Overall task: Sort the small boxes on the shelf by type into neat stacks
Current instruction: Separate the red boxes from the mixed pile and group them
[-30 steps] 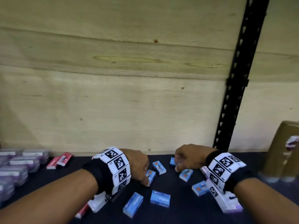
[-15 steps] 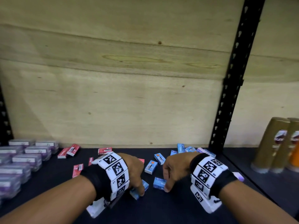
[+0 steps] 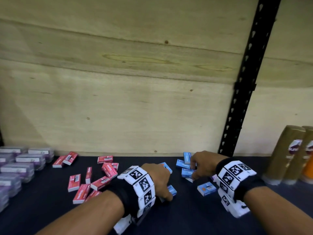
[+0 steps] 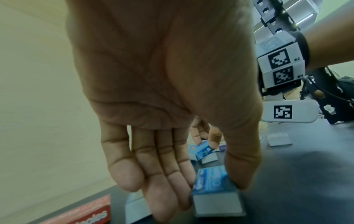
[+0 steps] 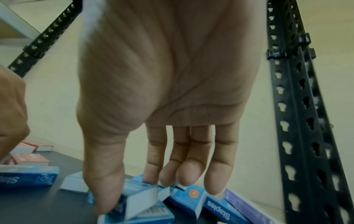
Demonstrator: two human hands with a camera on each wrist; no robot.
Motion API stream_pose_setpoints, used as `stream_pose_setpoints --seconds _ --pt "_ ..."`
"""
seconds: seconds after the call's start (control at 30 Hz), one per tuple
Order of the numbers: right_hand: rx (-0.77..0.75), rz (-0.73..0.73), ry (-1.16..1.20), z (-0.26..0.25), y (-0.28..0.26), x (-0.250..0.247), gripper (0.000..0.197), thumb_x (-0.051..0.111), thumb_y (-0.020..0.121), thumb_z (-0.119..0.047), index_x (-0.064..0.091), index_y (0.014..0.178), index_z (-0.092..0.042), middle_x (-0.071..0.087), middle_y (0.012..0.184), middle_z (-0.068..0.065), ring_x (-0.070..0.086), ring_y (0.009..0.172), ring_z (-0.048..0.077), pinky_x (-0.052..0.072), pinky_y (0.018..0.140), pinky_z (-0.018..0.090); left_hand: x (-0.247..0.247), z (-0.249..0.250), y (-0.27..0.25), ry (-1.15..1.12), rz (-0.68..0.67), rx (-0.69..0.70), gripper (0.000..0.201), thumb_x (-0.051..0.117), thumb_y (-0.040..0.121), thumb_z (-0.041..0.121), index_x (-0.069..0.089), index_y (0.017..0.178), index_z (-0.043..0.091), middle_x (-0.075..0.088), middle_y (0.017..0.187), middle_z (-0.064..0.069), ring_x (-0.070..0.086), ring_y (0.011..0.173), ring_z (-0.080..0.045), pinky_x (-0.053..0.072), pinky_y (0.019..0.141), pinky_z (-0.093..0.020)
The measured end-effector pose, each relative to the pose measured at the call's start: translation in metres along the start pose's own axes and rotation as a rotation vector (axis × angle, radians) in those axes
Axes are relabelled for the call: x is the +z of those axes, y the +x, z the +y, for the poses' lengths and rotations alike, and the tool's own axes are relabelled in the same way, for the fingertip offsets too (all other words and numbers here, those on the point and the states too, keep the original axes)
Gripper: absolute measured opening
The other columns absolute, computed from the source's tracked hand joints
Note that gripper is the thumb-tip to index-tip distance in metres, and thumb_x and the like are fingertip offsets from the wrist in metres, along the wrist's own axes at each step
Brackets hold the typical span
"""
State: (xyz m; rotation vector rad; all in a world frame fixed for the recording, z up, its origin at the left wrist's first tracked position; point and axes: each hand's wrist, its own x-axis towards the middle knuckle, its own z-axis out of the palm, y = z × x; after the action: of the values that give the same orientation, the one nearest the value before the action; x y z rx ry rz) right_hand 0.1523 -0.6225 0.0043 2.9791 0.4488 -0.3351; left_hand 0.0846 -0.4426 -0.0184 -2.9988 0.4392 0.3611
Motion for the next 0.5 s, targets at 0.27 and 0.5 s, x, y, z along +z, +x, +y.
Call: stream_pose_setpoints --seconds 0.27,0.5 --pt "-0.001 -0.039 0.029 0.007 0.009 -0.001 0.040 0.079 0.075 -0.045 0.066 0.108 -0.027 0.060 0.102 -0.009 0.057 0.091 0.014 0.044 0.076 0.026 -0.006 -0.006 0.001 -0.097 -0.034 -0.005 0.049 0.062 0.080 0.064 0.066 0.095 0.017 0.063 0.096 0.001 0.060 0.086 -0.020 0.049 0.074 -0.032" --pt "-0.092 0.017 0.085 -0.015 0.013 -0.021 0.029 0.070 0.083 -0.049 0.065 0.104 -0.029 0.062 0.098 -0.009 0.061 0.091 0.014 0.049 0.082 0.030 -0.019 -0.054 -0.022 -0.185 -0.022 -0.051 0.047 0.063 0.084 0.058 0.068 0.105 0.015 0.068 0.106 -0.003 0.063 0.099 -0.021 0.049 0.083 -0.033"
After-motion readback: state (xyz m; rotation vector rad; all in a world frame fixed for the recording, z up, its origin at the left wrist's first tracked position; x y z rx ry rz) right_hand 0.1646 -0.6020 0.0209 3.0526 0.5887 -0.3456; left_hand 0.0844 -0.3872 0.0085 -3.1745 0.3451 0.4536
